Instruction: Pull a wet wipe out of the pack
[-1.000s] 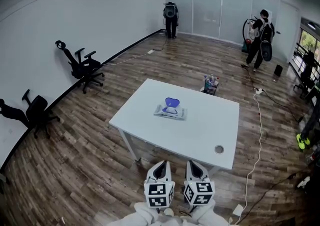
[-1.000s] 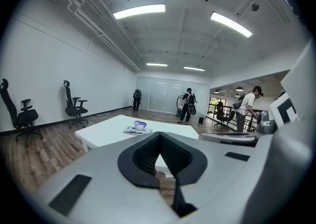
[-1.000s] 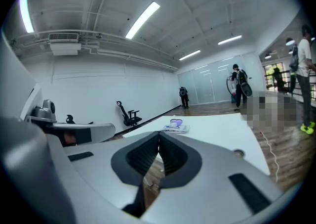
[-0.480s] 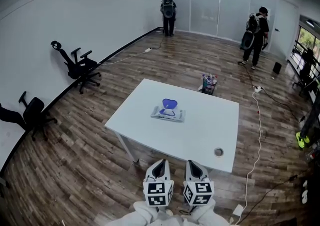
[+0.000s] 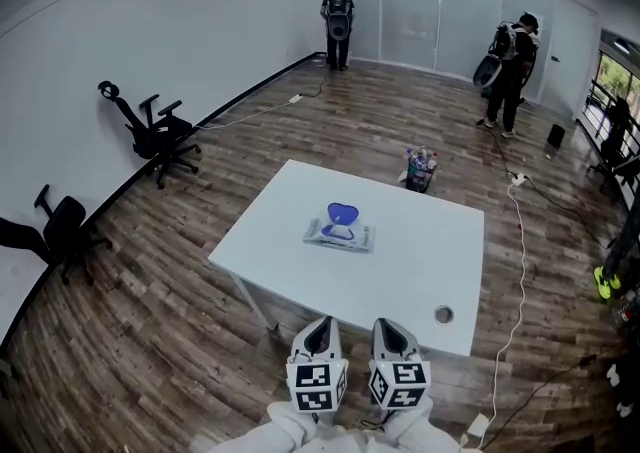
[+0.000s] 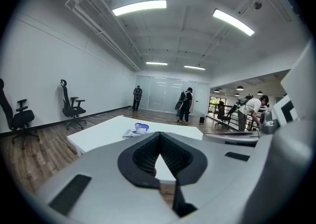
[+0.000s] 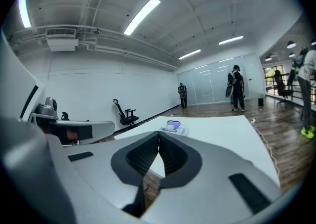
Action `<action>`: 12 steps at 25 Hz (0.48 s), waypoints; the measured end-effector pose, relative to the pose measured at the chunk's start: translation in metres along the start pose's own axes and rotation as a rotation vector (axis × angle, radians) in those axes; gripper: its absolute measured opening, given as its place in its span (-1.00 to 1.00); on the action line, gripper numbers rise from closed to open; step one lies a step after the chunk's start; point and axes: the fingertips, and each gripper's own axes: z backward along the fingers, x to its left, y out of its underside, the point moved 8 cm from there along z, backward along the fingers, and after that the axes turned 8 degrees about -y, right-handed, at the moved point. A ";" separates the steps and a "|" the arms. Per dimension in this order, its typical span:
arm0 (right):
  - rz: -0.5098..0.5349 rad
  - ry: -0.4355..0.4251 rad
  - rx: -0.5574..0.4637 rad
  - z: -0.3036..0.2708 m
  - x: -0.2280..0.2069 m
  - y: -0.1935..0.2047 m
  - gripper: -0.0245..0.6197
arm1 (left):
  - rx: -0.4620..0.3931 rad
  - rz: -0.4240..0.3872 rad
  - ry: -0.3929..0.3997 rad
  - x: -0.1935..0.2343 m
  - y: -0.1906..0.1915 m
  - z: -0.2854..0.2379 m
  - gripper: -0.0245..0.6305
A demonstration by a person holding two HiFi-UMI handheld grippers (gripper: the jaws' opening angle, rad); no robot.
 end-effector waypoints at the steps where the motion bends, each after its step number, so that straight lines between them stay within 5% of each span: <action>1: -0.001 -0.001 0.001 -0.004 -0.001 -0.001 -0.90 | 0.001 -0.001 -0.002 0.001 0.000 -0.003 -0.93; 12: 0.000 -0.011 0.001 -0.049 -0.013 -0.016 -0.90 | -0.005 -0.002 -0.011 0.016 -0.013 -0.048 -0.93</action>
